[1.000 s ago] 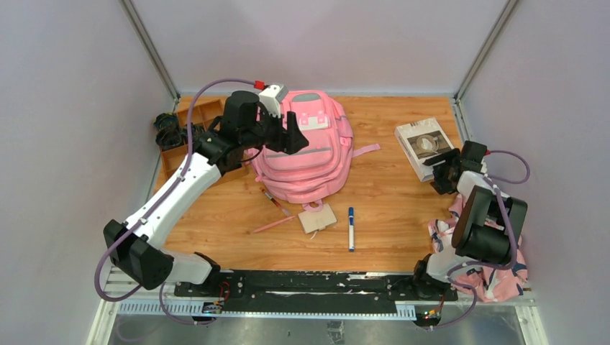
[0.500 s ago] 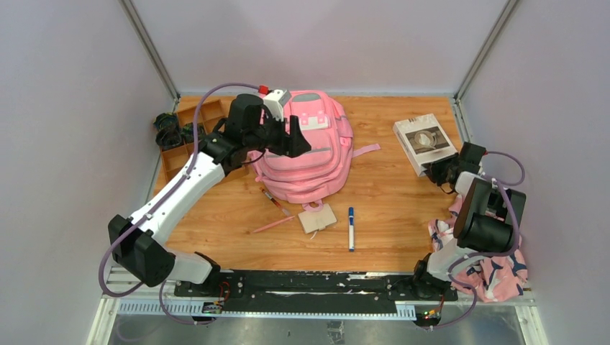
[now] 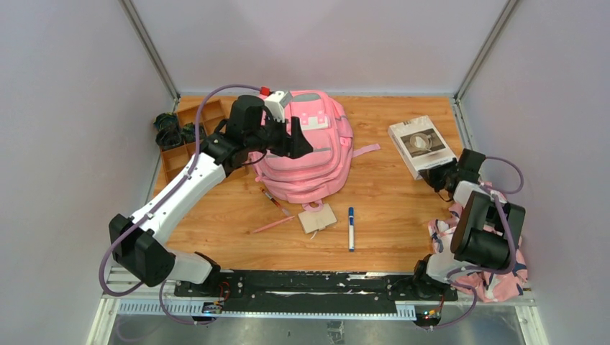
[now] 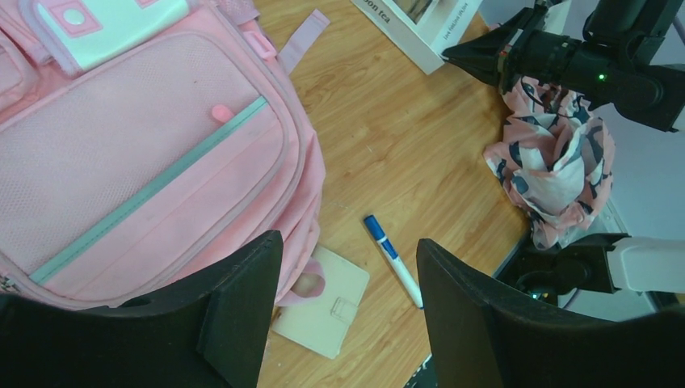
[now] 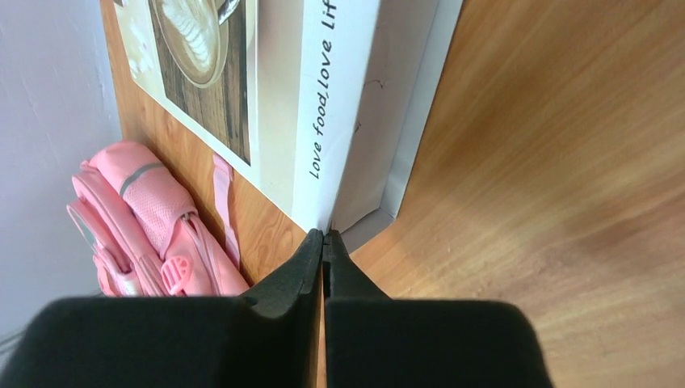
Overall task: Pack the student bag
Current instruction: Pick up the book from the center of the board.
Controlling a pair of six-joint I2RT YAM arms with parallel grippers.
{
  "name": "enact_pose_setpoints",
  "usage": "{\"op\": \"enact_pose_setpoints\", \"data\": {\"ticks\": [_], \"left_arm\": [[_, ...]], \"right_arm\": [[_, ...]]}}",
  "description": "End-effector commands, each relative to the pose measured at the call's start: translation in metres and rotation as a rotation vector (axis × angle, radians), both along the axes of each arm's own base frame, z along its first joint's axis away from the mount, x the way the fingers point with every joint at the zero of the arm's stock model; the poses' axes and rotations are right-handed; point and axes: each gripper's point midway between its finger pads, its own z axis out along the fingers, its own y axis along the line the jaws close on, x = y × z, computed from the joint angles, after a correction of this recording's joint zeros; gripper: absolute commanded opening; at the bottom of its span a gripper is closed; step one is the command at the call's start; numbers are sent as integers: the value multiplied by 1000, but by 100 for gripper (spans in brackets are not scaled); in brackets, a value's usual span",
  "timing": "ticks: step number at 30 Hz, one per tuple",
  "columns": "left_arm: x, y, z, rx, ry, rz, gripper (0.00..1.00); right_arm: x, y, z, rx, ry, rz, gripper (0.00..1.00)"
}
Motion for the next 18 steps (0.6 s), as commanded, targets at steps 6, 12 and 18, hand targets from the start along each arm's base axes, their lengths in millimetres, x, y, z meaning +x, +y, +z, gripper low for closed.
{"op": "enact_pose_setpoints", "data": {"ticks": [6, 12, 18], "left_arm": [[-5, -20, 13, -74, 14, -57, 68], [-9, -38, 9, -119, 68, -103, 75], [-4, -52, 0, -154, 141, -124, 76]], "right_arm": [[-30, 29, 18, 33, -69, 117, 0], [-45, 53, 60, 78, -211, 185, 0], [-58, 66, 127, 28, -408, 232, 0]]}}
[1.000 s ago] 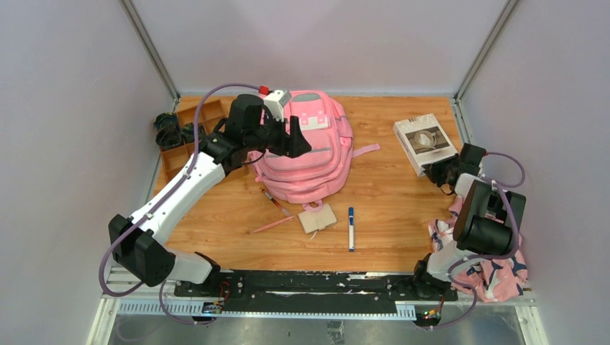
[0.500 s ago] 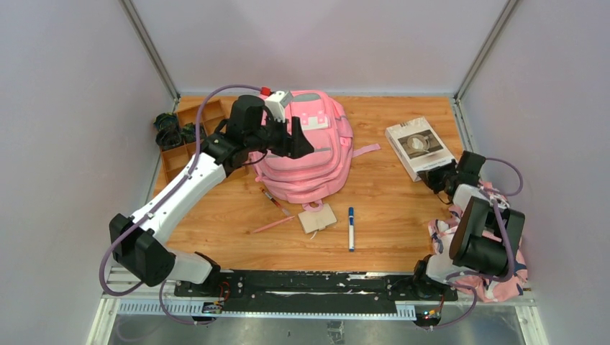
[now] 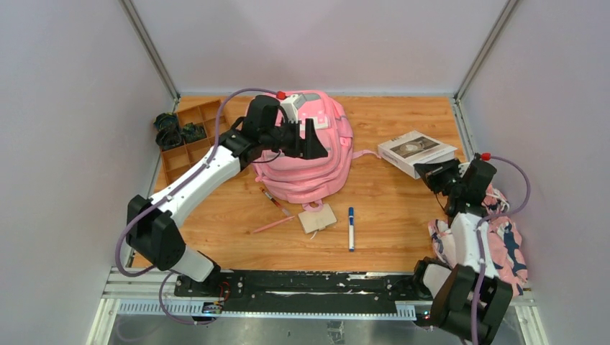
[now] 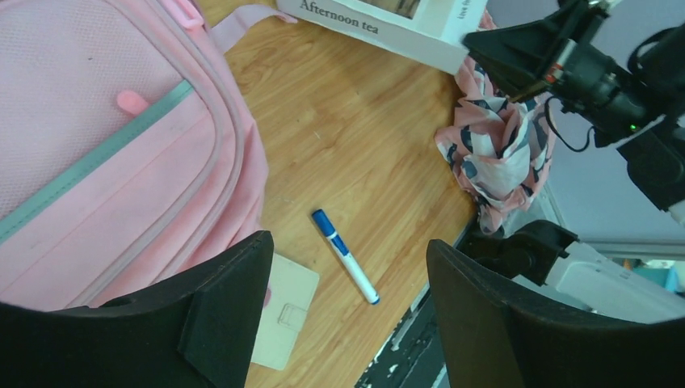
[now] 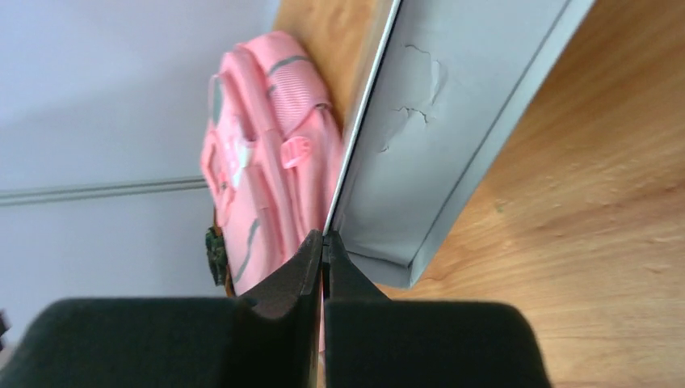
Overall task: Pack the student bag
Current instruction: Pick up the book from the center of the board.
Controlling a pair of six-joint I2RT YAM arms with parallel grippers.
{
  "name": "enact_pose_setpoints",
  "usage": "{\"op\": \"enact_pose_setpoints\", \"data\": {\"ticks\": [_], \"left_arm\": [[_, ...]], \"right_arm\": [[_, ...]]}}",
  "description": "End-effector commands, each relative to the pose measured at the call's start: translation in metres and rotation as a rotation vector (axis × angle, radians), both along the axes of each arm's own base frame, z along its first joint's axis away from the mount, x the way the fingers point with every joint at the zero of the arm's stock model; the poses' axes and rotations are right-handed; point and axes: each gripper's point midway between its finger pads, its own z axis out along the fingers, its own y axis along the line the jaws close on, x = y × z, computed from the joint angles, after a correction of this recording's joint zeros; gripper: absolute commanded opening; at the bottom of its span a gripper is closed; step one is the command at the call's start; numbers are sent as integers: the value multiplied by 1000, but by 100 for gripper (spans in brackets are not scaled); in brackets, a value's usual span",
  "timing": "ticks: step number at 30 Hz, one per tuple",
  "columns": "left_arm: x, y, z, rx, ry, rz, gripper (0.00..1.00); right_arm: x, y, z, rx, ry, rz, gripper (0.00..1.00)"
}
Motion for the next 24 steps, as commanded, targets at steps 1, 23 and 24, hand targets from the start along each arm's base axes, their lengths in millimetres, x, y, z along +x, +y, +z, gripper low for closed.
{"op": "enact_pose_setpoints", "data": {"ticks": [1, 23, 24], "left_arm": [[2, -18, 15, -85, 21, -36, 77], [14, -36, 11, -178, 121, 121, 100], [15, -38, 10, -172, 138, 111, 100]], "right_arm": [[-12, 13, 48, 2, -137, 54, 0], [-49, 77, 170, 21, -464, 396, 0], [-51, 81, 177, 22, -484, 419, 0]]}}
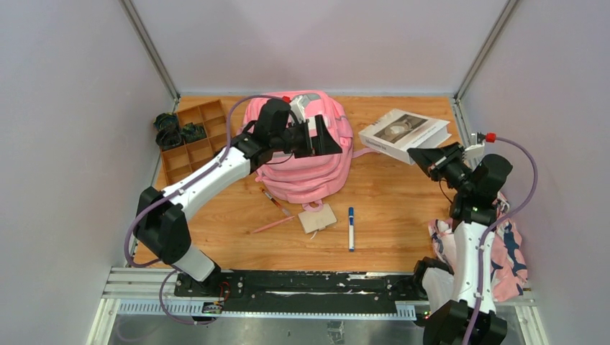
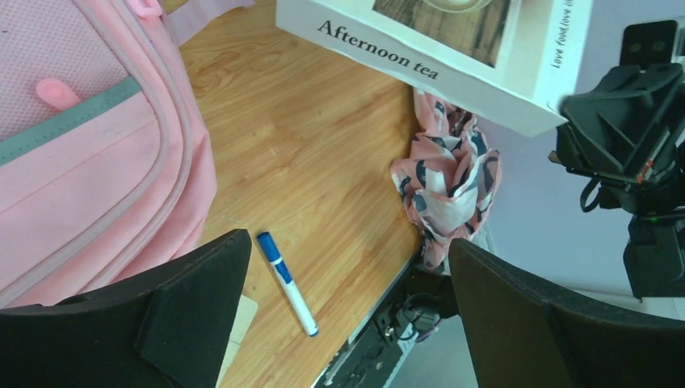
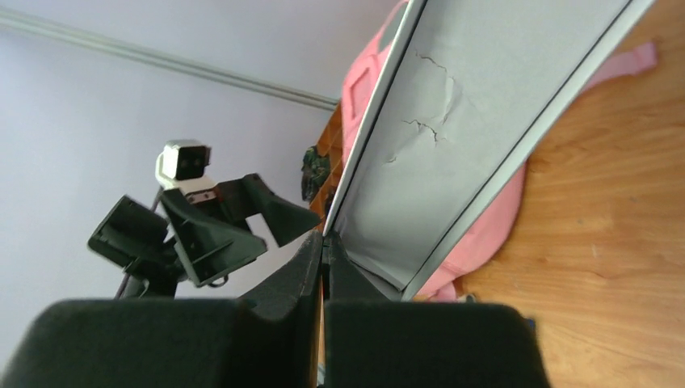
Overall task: Pack the student bag
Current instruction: Pick up the book from the center of the board.
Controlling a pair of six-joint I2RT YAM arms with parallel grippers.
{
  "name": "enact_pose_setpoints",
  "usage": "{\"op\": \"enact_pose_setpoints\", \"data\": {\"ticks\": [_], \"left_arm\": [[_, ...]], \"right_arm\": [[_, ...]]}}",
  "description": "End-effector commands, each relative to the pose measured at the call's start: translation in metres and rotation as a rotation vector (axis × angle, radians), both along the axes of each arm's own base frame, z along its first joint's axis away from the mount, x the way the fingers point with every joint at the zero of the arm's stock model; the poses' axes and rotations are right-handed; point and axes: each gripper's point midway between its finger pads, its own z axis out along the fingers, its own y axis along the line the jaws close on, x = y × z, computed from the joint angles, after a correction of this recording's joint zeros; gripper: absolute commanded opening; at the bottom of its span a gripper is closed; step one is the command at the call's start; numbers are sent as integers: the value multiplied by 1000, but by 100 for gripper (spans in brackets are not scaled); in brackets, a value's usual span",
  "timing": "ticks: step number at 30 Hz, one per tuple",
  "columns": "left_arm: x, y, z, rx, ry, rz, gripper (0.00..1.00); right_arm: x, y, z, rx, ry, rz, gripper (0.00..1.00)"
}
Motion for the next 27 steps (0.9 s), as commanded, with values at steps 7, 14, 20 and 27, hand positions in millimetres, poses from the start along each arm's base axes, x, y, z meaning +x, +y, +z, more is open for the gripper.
{"op": "enact_pose_setpoints", "data": {"ticks": [7, 14, 20, 27], "left_arm": [[19, 0, 29, -251, 105, 91, 100], [15, 10, 64, -435, 69, 118, 100], [16, 29, 79, -691, 93, 183, 100], [12, 35, 74, -869, 134, 175, 100]], "right_arm": [[-29, 51, 88, -21, -305, 236, 0], [-39, 78, 108, -3, -423, 324, 0], [-39, 82, 112, 25, -440, 323, 0], [-42, 86, 114, 44, -448, 343, 0]]}}
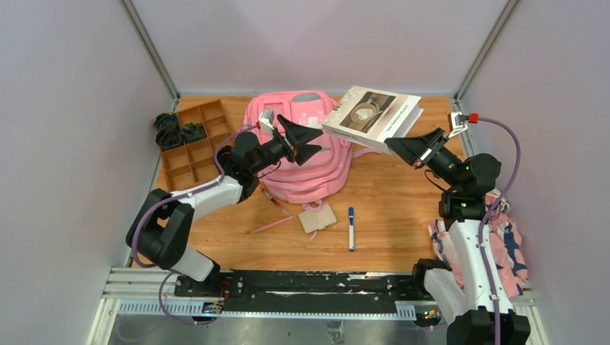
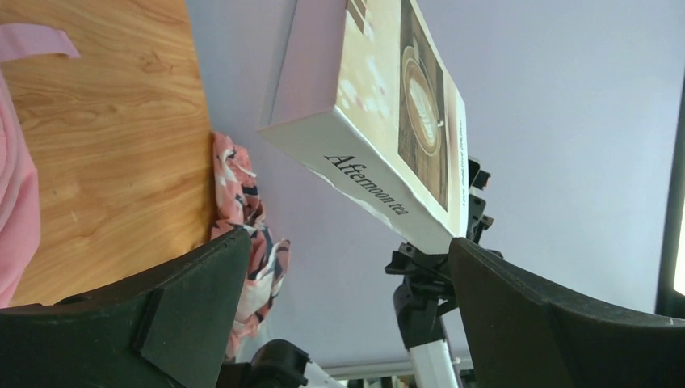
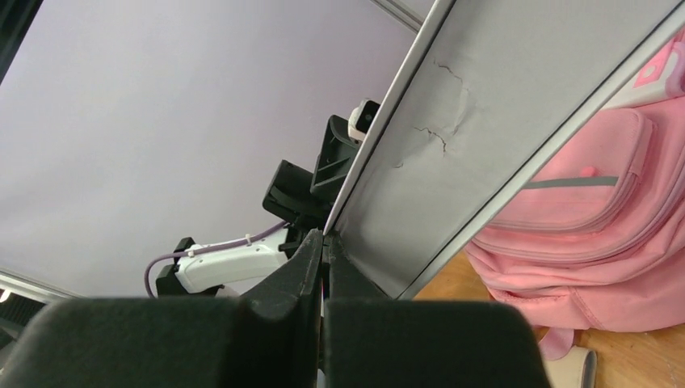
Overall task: Pack the student bag
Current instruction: Pick up the book from the center of the board.
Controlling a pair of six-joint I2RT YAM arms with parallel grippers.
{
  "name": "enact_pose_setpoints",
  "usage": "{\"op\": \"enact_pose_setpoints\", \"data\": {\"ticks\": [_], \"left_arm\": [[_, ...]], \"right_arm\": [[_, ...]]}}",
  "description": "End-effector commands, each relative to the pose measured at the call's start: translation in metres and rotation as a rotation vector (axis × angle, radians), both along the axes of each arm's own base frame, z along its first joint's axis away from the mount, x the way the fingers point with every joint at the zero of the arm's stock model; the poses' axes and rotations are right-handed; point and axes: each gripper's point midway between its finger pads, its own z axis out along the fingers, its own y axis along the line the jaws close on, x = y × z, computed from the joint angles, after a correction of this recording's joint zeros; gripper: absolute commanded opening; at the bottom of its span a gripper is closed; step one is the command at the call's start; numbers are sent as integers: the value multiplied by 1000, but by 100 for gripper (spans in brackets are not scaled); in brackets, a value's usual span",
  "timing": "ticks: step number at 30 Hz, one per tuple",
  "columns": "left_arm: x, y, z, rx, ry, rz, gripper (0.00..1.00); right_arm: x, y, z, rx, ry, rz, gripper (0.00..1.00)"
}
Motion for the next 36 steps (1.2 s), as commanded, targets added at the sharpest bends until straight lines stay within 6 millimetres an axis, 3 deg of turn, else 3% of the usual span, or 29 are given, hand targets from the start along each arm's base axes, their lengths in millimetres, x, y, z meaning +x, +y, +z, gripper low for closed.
{"op": "enact_pose_setpoints", "data": {"ticks": [1, 14, 27, 36], "left_arm": [[-3, 5, 38, -197, -80, 0, 100], [16, -14, 35, -216, -70, -51, 100], [20, -18, 36, -244, -64, -71, 100], [23, -17, 50, -286, -83, -61, 100]], "right_arm": [[-9, 5, 19, 10, -94, 14, 0], [-17, 21, 30, 35, -136, 86, 0], [-24, 29, 30, 46, -139, 112, 0], [-21, 39, -14, 76, -19, 113, 0]]}}
